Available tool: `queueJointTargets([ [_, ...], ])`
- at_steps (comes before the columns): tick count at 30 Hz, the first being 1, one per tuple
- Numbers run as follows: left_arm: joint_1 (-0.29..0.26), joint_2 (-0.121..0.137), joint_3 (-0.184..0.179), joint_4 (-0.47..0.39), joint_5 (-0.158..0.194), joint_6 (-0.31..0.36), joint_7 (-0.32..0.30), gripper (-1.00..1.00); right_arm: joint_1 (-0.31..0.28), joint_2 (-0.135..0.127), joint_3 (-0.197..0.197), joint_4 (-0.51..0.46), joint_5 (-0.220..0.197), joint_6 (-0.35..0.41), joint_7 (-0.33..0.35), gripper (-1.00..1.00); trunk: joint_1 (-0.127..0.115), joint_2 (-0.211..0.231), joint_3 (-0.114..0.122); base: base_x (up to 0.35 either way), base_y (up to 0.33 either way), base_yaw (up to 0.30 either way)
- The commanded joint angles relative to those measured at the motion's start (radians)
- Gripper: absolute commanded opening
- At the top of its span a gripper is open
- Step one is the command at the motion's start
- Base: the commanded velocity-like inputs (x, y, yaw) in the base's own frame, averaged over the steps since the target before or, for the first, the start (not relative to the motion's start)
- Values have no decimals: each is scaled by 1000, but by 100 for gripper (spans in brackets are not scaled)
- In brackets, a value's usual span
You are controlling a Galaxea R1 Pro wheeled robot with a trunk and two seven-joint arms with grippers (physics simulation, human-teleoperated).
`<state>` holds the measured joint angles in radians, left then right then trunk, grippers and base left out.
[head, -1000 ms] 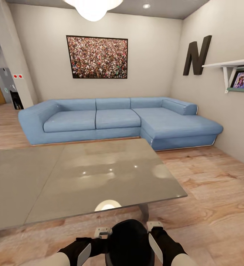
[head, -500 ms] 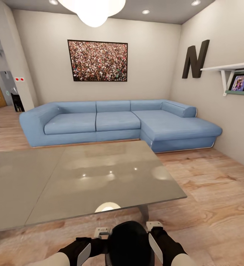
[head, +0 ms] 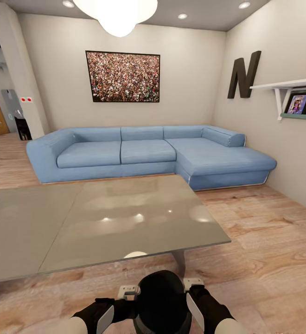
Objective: Place each of the two pumpkins and all three candles from the living room inside a cabinet in the living room (use any cabinet), then make sure every cabinet is closed, and position the cauldron so it is next to a table in the living room.
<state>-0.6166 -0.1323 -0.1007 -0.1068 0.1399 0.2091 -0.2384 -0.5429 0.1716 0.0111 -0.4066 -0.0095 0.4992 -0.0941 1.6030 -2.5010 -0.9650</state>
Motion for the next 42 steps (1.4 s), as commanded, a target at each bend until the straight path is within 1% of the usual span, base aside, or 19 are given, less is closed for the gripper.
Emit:
queueJointTargets([
  [1,0,0,-8,-2,10,6,-1,100,0,0,1,-2,-1,5,-3,100,0,0,-1,-25,0,0],
  [10,0,0,-8,-2,10,6,-1,100,0,0,1,-1,-1,5,-3,100,0,0,-1,-7,0,0],
  [16,0,0,-8,-2,10,7,1,100,0,0,1,-2,-1,5,-3,100,-3,1,22,0,0,0],
  [18,0,0,-8,-2,10,7,1,100,0,0,1,-2,-1,5,-3,100,-11,15,28,0,0,0],
  [26,0,-1,-8,-1,11,13,0,100,0,0,1,-1,-1,5,-3,100,-11,15,28,0,0,0],
  [27,0,-1,-8,-1,11,17,0,100,0,0,1,-1,-1,5,-3,100,-15,22,32,0,0,0],
  [31,0,-1,-7,-4,15,89,18,100,0,0,1,-1,-1,5,-3,100,-30,50,44,0,0,0],
  [33,0,-1,-6,-6,15,106,23,100,0,0,1,-1,-1,5,-3,100,-38,64,50,-3,0,0],
  [37,0,0,-5,-6,15,120,27,100,0,0,1,-1,-1,5,-3,100,-53,92,63,-147,0,0],
  [42,0,0,-5,-8,16,123,27,100,0,0,1,-1,-1,5,-3,100,-72,127,79,-86,0,0],
])
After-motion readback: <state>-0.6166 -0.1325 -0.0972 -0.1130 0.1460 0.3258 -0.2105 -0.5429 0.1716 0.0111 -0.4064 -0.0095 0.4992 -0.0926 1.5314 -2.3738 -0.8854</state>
